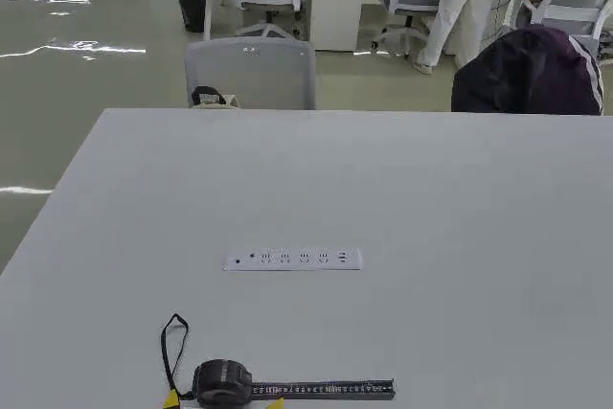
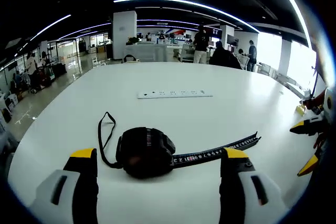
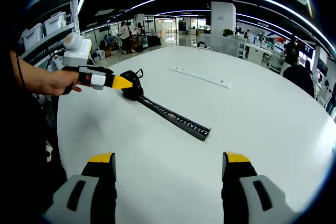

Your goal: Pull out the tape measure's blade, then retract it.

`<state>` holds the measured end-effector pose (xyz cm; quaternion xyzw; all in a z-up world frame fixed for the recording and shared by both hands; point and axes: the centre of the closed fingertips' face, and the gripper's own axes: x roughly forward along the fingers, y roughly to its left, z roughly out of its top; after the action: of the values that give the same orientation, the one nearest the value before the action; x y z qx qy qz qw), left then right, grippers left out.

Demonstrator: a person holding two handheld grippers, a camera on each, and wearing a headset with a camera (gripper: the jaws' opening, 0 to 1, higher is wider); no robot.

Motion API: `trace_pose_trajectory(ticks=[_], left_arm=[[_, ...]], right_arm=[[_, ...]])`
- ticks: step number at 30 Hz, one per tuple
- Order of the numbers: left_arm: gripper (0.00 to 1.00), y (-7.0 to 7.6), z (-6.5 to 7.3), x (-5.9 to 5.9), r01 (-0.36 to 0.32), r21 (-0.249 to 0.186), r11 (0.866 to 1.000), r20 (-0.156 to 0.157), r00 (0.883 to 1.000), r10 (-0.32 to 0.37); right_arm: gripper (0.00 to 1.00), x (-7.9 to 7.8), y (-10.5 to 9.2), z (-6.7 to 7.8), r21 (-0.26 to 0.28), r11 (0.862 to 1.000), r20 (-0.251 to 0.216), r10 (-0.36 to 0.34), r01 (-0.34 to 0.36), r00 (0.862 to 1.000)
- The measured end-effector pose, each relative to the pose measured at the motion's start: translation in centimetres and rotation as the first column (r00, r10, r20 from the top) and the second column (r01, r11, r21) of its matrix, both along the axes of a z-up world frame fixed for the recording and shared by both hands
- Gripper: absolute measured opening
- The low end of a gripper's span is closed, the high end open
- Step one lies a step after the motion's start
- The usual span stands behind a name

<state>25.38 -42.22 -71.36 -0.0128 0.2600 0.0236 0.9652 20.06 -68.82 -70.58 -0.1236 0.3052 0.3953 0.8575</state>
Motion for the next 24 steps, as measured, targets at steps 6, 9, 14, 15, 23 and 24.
trace_pose_trajectory(ticks=[6,9,14,15,23,24], left_arm=[[0.95,1.1,-0.7,1.0,-0.056,0.0,0.998,0.004,0.998,0.056],[0.93,1.2,-1.2,1.6,-0.072,0.005,0.997,-0.002,0.997,0.072],[0.9,1.5,-2.4,2.0,-0.106,-0.008,0.994,-0.03,0.994,0.106],[0.9,1.7,-2.6,2.1,-0.113,-0.009,0.994,-0.032,0.993,0.112],[0.85,2.0,-3.0,2.5,-0.158,-0.056,0.986,-0.048,0.987,0.156],[0.85,1.9,-2.9,2.4,-0.159,-0.053,0.986,-0.049,0.986,0.157]], right_arm=[[0.78,1.1,0.1,-0.1,0.013,0.999,0.027,0.051,-0.051,0.998],[0.74,1.9,0.1,-0.3,0.004,0.996,0.041,0.088,-0.088,0.995],[0.68,3.4,0.1,-0.9,-0.004,0.99,0.043,0.14,-0.14,0.989],[0.66,3.6,0.1,-1.2,-0.012,0.987,0.038,0.161,-0.161,0.986],[0.54,5.2,0.2,-2.6,-0.041,0.961,0.019,0.273,-0.272,0.962],[0.53,5.4,0.2,-2.8,-0.044,0.959,0.018,0.281,-0.28,0.959]])
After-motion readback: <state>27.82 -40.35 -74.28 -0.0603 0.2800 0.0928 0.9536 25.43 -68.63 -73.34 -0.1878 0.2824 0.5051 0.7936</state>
